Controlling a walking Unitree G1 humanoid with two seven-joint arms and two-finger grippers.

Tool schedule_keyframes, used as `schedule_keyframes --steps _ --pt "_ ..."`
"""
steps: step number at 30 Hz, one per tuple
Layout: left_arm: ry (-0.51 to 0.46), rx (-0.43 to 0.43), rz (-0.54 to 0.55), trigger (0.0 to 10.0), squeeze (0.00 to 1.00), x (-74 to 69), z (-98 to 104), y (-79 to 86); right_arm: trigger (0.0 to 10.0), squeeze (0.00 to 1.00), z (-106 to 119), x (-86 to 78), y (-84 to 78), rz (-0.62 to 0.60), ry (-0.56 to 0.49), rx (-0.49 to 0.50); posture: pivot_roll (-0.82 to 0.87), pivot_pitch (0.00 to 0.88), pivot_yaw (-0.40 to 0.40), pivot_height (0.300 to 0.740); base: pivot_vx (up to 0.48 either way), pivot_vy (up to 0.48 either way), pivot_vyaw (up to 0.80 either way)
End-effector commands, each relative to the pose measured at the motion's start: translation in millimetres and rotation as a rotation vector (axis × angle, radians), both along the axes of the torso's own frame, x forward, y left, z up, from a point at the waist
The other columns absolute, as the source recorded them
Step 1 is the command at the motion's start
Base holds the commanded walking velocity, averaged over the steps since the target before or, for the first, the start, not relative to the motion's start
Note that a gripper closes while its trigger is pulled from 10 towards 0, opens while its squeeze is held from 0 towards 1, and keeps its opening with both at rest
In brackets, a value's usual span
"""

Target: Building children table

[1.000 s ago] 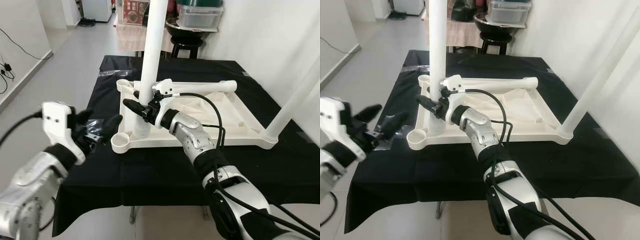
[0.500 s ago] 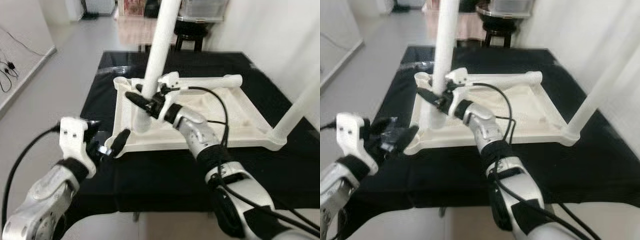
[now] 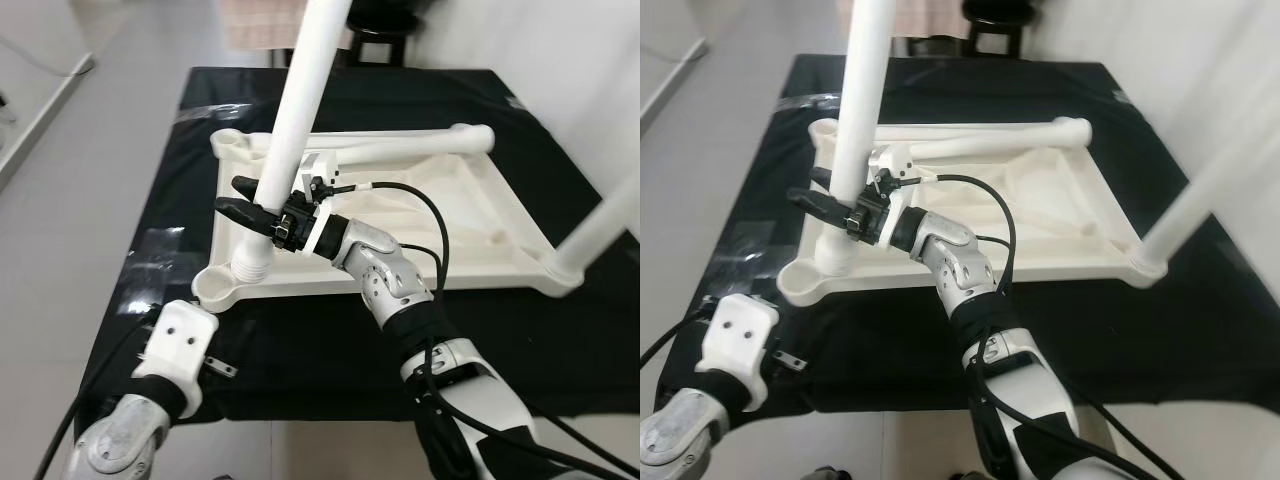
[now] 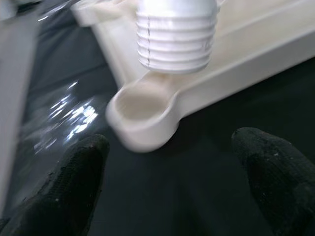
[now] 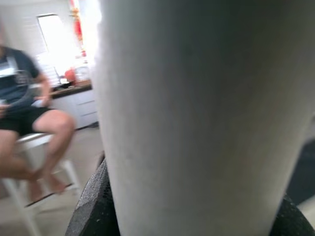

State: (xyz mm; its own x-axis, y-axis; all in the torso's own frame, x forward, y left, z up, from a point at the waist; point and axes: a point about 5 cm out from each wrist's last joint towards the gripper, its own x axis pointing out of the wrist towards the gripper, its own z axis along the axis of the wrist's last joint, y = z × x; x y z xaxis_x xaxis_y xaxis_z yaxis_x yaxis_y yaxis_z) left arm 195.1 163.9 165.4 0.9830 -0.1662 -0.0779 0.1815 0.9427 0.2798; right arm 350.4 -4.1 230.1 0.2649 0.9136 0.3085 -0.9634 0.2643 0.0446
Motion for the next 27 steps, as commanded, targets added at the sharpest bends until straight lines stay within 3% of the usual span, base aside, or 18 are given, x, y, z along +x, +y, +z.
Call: schedule_keyframes --steps 1,4,14,15,21,23,27 --pt "-0.022 0.040 0.008 10.0 0.00 -4.8 2.5 -0.4 10.0 0.00 1.8 -4.6 5.8 0.041 0.010 0.029 0.10 0.196 -0.077 0.740 0.000 0.000 0.76" --pt "-0.028 0.068 -0.008 10.0 0.00 -13.3 2.7 -2.4 10.0 0.00 -4.6 -5.2 8.6 0.007 0.011 -0.004 0.11 0.217 -0.074 0.740 0.000 0.000 0.00" --pt "-0.048 0.138 -0.012 10.0 0.00 -17.5 3.1 -1.3 10.0 0.00 -8.7 -7.7 10.6 -0.029 -0.038 -0.054 0.11 0.232 -0.070 0.740 0.000 0.000 0.00" --pt "-0.045 0.143 -0.001 10.0 0.00 -17.3 2.9 1.9 10.0 0.00 -8.6 -2.4 8.8 -0.093 -0.045 -0.066 0.12 0.238 -0.071 0.740 0.000 0.000 0.00" --pt "-0.028 0.126 -0.016 10.0 0.00 -19.7 2.0 2.7 10.0 0.00 -7.2 4.9 4.5 -0.163 -0.071 -0.090 0.13 0.250 -0.073 0.740 0.000 0.000 0.00" --pt "-0.014 0.071 -0.041 10.0 0.00 -23.9 0.6 0.7 10.0 0.00 -7.1 4.3 2.7 -0.108 -0.116 -0.132 0.14 0.262 -0.080 0.740 0.000 0.000 0.00" --pt "-0.013 0.058 -0.044 10.0 0.00 -25.1 0.2 0.3 10.0 0.00 -7.2 3.4 2.3 -0.081 -0.130 -0.147 0.14 0.264 -0.081 0.740 0.000 0.000 0.00"
